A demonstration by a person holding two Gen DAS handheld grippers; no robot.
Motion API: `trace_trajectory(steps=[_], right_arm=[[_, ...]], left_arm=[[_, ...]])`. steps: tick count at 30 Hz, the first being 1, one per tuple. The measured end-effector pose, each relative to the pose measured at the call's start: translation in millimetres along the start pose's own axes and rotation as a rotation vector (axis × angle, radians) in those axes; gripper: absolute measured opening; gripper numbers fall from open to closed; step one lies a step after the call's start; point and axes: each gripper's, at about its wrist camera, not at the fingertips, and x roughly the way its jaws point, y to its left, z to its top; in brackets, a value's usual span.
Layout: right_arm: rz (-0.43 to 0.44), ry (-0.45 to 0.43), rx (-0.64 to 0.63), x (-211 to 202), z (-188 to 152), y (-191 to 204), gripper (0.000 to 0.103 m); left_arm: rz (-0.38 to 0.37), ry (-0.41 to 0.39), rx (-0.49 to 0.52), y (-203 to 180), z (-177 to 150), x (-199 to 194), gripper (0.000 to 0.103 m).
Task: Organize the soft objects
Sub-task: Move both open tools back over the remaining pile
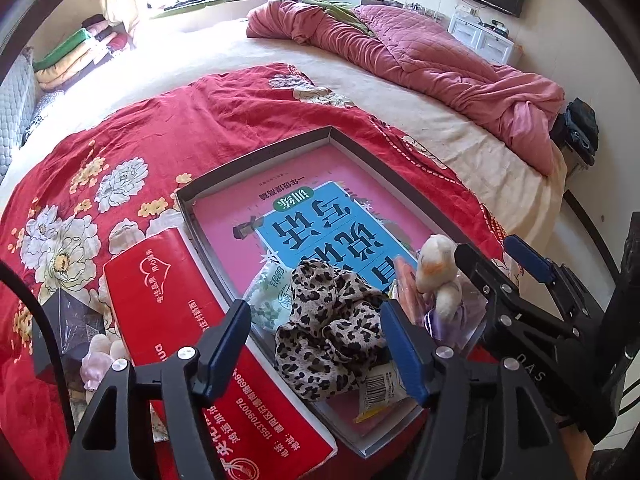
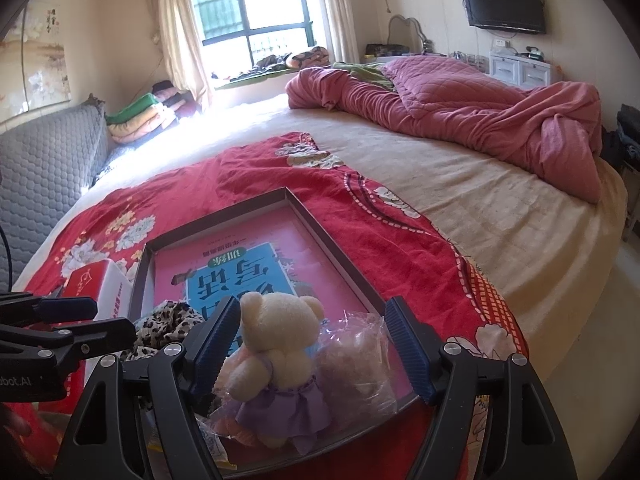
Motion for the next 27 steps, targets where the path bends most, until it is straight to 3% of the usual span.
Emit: trace_trajectory(steps=[27], right_arm=[[-0.007,-0.063,-0.012,-51.6,18.2,17.9,0.078]], left_arm=[[0.049,-0.089,-0.047,29.3,-33.1,-65.7,0.069]])
